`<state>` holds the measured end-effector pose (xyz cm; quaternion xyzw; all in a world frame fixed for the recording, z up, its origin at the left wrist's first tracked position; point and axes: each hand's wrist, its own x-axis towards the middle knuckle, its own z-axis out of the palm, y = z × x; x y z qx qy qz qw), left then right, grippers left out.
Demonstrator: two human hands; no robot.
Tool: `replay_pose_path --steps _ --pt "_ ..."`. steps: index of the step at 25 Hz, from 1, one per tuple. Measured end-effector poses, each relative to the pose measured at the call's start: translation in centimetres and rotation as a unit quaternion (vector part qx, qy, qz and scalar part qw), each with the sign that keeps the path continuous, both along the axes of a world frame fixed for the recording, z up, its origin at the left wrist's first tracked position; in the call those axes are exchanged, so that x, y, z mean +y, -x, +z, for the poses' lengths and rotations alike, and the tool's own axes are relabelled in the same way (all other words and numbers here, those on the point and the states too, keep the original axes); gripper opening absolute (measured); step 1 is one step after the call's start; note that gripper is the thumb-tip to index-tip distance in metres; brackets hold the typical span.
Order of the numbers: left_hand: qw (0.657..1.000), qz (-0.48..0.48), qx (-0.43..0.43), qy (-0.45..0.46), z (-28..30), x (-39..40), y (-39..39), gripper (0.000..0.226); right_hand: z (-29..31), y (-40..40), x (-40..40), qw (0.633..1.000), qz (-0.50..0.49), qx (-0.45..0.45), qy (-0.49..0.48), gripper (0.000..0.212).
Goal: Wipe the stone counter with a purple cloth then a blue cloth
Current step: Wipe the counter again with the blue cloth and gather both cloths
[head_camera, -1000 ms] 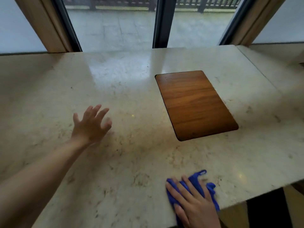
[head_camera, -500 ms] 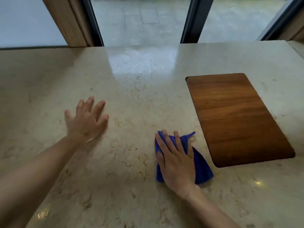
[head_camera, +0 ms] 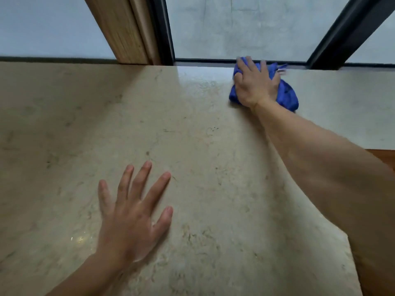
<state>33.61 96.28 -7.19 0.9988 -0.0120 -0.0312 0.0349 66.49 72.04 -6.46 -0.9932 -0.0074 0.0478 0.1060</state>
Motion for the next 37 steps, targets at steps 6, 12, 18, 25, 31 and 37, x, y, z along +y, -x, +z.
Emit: replay_pose_path --steps 6,12,18,25,31,37 --pt "1.000 0.002 0.002 -0.002 -0.3 0.3 0.0 0.069 0.9 -1.5 4.2 0.992 0.123 -0.012 0.004 0.051" --pt "0.999 0.020 0.023 0.013 -0.3 0.5 -0.7 0.067 0.4 15.1 5.3 0.975 0.221 0.009 -0.015 0.052" --pt "0.999 0.022 0.013 0.034 0.2 0.4 -0.4 0.069 0.1 39.5 -1.1 0.993 0.115 -0.012 0.026 0.052" --pt "0.998 -0.048 -0.018 0.023 2.6 2.9 8.2 0.070 1.9 67.6 -5.1 0.997 -0.028 0.053 0.048 0.055" --pt "1.000 -0.002 -0.012 0.026 2.2 7.1 8.6 0.074 2.0 69.6 1.7 0.998 0.005 0.046 0.050 0.055" --pt "0.999 0.003 0.033 0.007 0.4 9.9 3.1 0.066 0.6 59.4 3.5 0.999 0.015 0.018 0.027 0.055"
